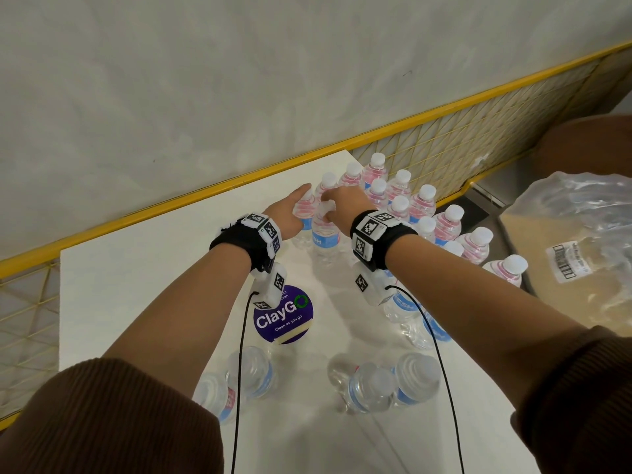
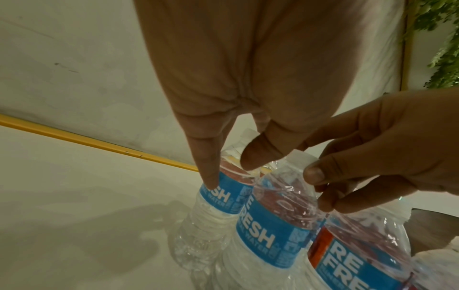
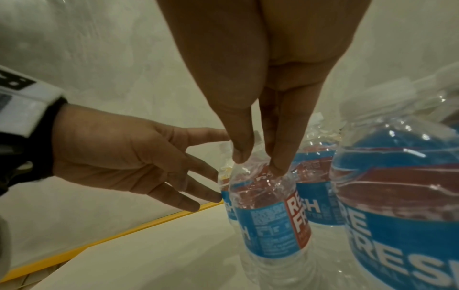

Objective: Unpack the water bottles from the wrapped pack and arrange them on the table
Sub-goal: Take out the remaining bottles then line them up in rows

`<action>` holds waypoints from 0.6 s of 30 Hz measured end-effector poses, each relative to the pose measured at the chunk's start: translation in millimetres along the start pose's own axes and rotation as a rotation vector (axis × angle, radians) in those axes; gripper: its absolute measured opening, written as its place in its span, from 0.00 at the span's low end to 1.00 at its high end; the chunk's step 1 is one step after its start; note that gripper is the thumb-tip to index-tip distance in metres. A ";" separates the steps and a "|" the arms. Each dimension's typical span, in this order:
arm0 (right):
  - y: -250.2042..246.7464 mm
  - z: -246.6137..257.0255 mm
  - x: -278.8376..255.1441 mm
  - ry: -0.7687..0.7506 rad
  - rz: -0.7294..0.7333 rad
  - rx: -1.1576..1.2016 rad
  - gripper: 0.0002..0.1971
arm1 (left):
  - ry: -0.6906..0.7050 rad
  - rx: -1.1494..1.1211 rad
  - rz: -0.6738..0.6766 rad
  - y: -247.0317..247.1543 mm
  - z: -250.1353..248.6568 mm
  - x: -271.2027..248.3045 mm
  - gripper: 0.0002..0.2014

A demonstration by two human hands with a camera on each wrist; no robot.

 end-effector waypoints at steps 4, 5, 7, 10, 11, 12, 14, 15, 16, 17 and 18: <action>0.6 -0.4 0.5 -0.004 -0.004 0.022 0.17 | -0.013 0.022 0.014 -0.2 -3.2 -3.5 0.37; -0.4 -0.6 -1.9 -0.010 -0.009 0.034 0.18 | -0.011 0.029 0.019 0.1 -4.9 -4.4 0.37; -4.1 -3.5 -10.0 -0.028 -0.018 0.078 0.17 | -0.011 0.032 0.025 1.0 -7.6 -6.4 0.37; -10.0 -20.1 -22.9 -0.013 -0.022 0.168 0.25 | -0.011 0.026 0.009 0.8 -10.0 -9.8 0.36; -14.3 -25.1 -30.1 -0.007 -0.026 0.184 0.27 | -0.016 0.032 -0.005 -0.3 -10.0 -11.4 0.36; -18.7 -29.9 -36.1 -0.003 -0.033 0.197 0.27 | -0.029 0.033 -0.027 -2.2 -9.7 -13.4 0.36; -26.8 -39.0 -50.0 0.007 -0.025 0.217 0.25 | -0.084 0.014 -0.075 -5.8 -9.3 -21.4 0.35; -29.3 -42.2 -58.8 0.010 -0.009 0.202 0.23 | -0.104 0.011 -0.106 -8.2 -11.7 -26.7 0.34; -30.6 -45.3 -67.7 0.008 0.013 0.180 0.21 | -0.104 0.012 -0.143 -11.4 -17.5 -31.9 0.31; -30.6 -48.8 -78.3 0.013 0.046 0.166 0.20 | -0.083 0.019 -0.173 -13.6 -27.4 -37.6 0.29; -29.4 -52.7 -88.6 0.020 0.078 0.166 0.18 | -0.045 0.026 -0.189 -13.5 -38.9 -42.4 0.26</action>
Point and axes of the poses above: each hand's wrist, its own x-axis towards the middle knuckle, its own y-axis out of the palm, z = x × y, the point moved 10 cm from there along x, towards the middle knuckle, and after that the axes turned 14 degrees about y, right-handed, at the moved point
